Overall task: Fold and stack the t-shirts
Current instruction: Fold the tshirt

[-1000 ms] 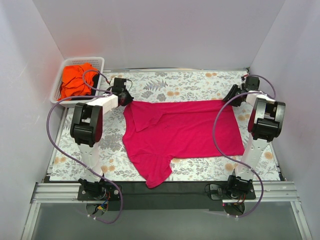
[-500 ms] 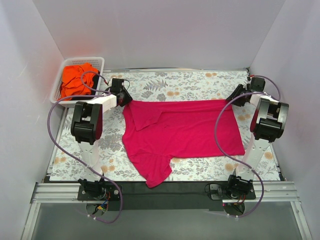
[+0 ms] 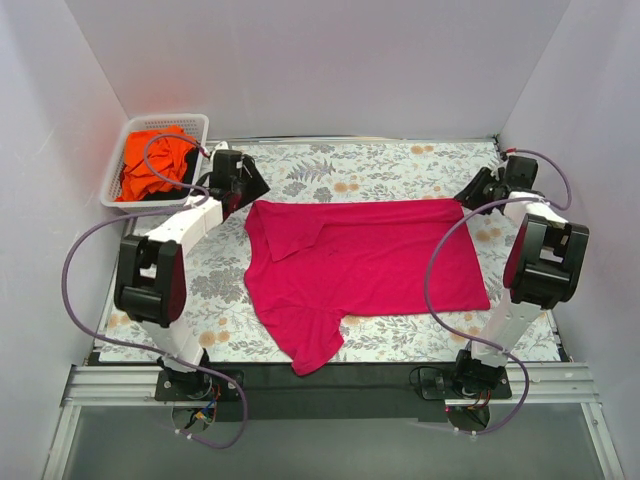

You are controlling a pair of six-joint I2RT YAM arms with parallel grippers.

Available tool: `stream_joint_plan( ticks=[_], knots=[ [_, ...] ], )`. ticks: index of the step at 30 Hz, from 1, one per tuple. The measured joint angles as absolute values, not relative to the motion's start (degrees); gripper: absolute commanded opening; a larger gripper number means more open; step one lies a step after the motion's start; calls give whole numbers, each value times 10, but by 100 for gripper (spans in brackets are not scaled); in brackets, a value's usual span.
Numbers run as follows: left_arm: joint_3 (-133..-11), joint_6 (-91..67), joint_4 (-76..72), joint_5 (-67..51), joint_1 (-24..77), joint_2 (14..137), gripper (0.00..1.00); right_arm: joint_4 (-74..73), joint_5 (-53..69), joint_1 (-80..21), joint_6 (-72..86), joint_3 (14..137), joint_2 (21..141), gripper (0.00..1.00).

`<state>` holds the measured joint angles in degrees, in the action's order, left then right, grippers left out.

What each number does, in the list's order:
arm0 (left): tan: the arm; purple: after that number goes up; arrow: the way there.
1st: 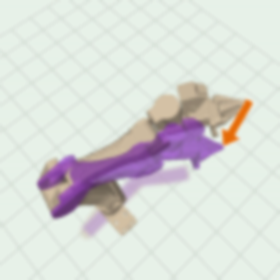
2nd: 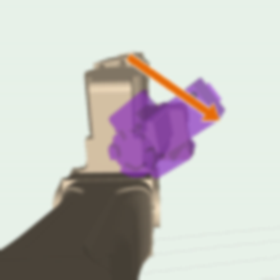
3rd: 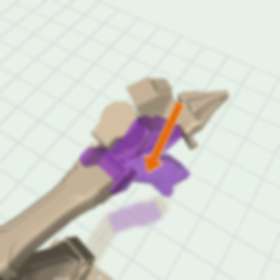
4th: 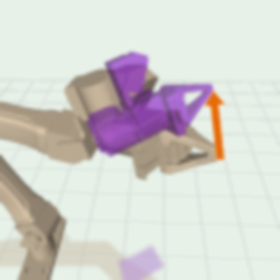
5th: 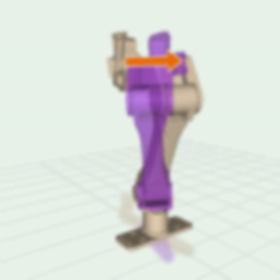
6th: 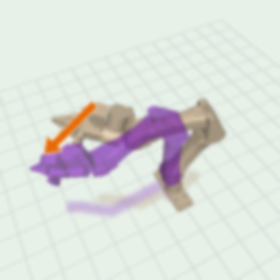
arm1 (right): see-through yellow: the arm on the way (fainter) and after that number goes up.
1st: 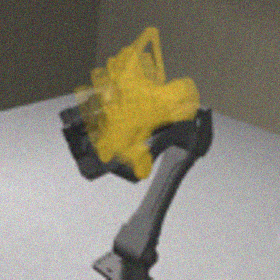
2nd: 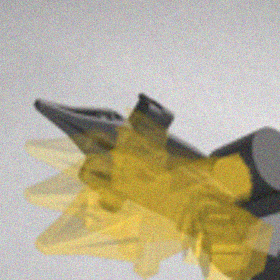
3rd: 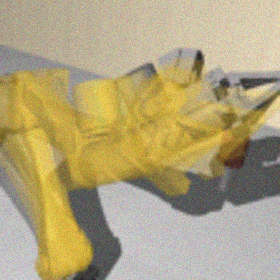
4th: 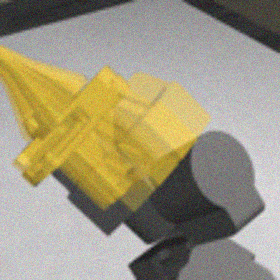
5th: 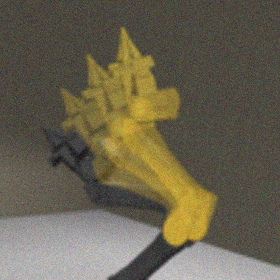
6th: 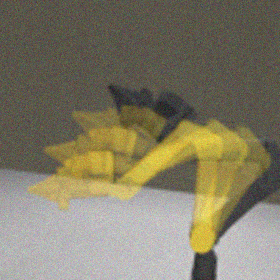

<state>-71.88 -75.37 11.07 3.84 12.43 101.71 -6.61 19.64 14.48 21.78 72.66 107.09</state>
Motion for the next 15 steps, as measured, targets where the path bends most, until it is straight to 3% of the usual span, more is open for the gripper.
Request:
stream_joint_plan(
  ticks=[10,15],
  knots=[
    [-628,-768,116,7,219,955,53,-63,214,135,237,654,1060,34],
    [-597,-777,128,29,214,955,53,-38,246,62,243,627,1039,34]
  ],
)
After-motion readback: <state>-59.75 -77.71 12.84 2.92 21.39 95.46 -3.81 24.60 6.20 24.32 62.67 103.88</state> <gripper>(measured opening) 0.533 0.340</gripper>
